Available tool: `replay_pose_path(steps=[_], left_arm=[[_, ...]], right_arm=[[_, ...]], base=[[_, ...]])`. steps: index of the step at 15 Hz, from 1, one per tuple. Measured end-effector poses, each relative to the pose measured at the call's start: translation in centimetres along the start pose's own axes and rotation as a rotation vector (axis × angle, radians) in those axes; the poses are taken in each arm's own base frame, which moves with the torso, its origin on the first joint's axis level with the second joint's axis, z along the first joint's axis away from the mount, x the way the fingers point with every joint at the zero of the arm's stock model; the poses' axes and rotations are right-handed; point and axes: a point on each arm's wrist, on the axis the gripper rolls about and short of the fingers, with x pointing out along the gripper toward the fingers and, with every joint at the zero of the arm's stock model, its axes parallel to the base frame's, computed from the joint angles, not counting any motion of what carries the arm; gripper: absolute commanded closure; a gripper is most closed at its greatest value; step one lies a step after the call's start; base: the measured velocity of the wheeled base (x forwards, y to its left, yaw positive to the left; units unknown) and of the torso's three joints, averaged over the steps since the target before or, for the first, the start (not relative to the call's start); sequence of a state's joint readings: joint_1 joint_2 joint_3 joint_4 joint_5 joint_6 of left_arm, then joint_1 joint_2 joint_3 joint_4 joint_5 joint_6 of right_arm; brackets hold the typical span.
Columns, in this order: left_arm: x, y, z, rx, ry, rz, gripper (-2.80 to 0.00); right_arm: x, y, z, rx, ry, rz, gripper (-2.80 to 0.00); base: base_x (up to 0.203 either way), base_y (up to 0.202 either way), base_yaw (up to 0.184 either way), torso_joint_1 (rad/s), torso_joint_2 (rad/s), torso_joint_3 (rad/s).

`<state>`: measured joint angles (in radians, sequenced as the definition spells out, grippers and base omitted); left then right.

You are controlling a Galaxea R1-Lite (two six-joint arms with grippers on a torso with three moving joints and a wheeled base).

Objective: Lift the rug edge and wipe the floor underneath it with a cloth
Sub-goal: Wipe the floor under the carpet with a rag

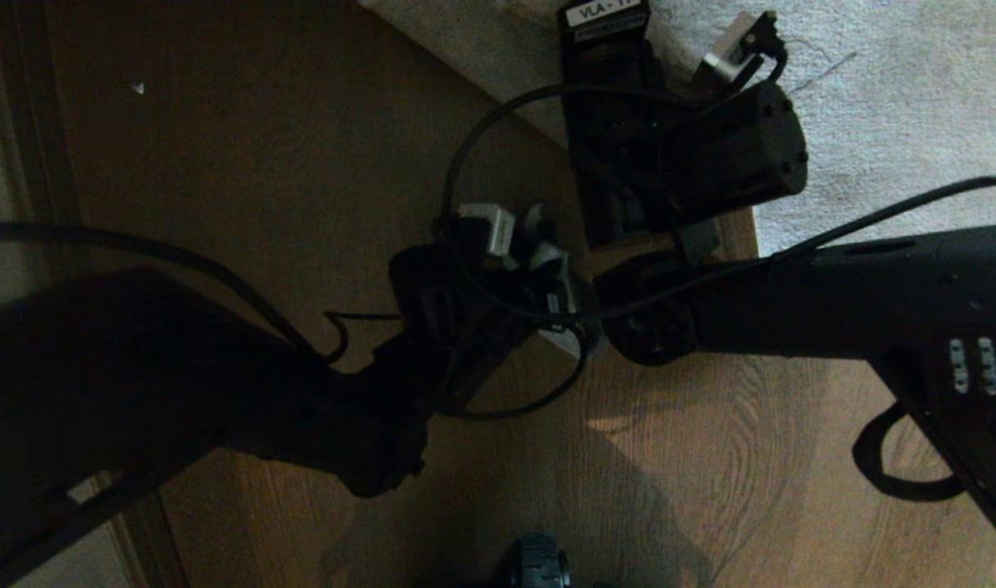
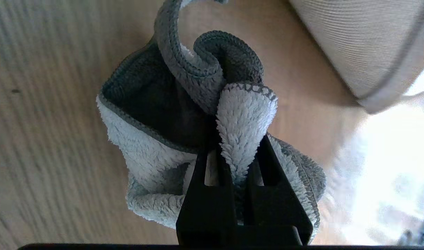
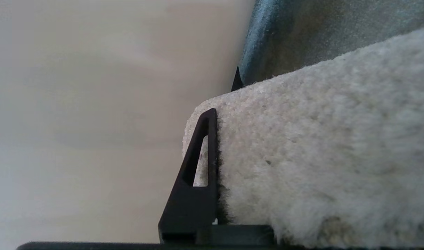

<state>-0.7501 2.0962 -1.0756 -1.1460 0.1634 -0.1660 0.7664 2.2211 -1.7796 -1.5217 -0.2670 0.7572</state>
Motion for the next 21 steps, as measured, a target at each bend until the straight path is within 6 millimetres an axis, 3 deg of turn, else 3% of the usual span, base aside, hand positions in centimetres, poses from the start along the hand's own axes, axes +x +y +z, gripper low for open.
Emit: replay_pose_path(steps=[9, 17, 21], left_arm=[[1.4, 4.7, 1.2, 0.044, -0.055, 0.116, 0.0], [2.2, 5.8, 4.0, 0.041, -0.158, 0.169, 0.0], [1.9, 7.6, 5.1, 0.069, -0.184, 0.218, 0.0]], right_arm=[[0.0, 0.1, 0.0, 0.001, -0.002, 0.0, 0.0], [0.0, 0.1, 0.0, 0.0, -0.003, 0.0, 0.0], [0.0, 0.1, 0.0, 0.0, -0.003, -0.001, 0.0]], base=[[0.0, 0.0, 0.0, 0.0, 0.0, 0.0], [0.0, 0.0, 0.0, 0.0, 0.0, 0.0], [0.0, 0.0, 0.0, 0.0, 0.0, 0.0]])
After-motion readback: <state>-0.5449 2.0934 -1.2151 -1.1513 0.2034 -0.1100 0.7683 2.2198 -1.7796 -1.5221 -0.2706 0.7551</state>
